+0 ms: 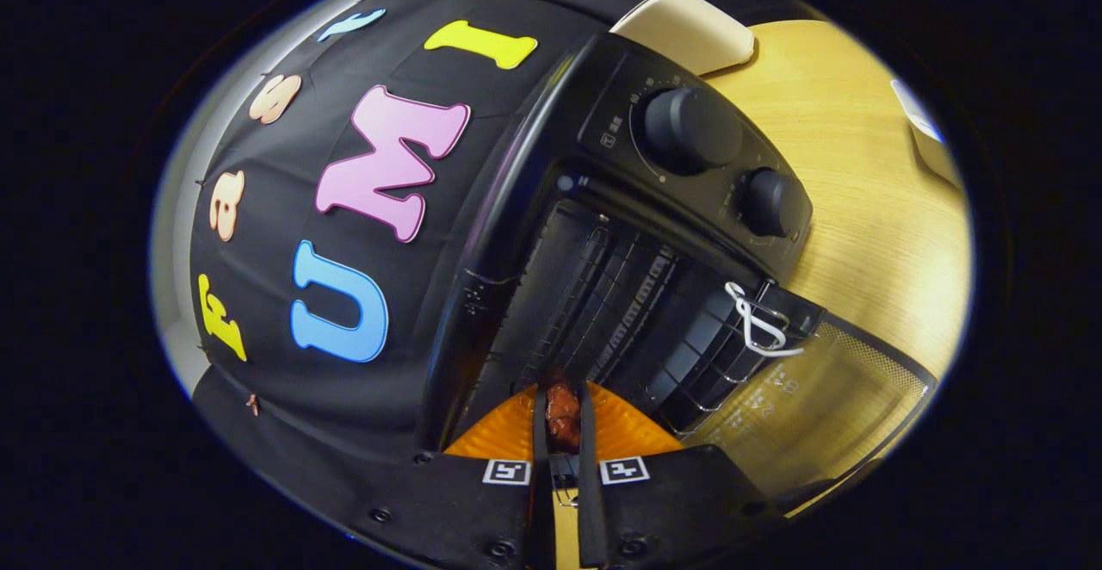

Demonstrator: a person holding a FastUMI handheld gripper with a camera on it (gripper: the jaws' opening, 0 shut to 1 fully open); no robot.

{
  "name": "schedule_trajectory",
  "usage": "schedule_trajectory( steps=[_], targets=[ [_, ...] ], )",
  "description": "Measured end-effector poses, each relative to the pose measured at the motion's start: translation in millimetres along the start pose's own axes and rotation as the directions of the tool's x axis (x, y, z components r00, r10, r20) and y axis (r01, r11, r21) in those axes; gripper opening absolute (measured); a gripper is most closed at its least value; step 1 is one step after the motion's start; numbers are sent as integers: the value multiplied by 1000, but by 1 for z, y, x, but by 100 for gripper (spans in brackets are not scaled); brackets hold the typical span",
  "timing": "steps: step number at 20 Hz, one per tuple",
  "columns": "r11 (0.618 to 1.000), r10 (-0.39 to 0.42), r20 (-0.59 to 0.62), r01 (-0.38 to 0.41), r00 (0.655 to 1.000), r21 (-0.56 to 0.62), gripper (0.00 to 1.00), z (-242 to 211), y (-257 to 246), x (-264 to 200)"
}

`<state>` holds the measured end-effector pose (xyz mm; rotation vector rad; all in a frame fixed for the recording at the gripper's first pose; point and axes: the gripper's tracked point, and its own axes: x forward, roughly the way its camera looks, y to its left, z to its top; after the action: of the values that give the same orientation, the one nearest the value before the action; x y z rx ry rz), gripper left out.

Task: Open the toaster oven, put the food inside, and close the toaster oven door.

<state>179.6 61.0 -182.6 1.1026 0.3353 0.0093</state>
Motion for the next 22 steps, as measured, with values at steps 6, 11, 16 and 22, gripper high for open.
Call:
schedule_trajectory(
  steps=[6,11,16,22],
  targets=[
    [989,-14,65,23,998,-148,17,7,-8,3],
    [944,-92,98,118,991,-308,35,-1,-27,-3],
    [891,-92,78,117,993,-438,66,-11,-20,-12],
    [742,-144,57,146,988,-654,98,-39,-27,-35]
  ],
)
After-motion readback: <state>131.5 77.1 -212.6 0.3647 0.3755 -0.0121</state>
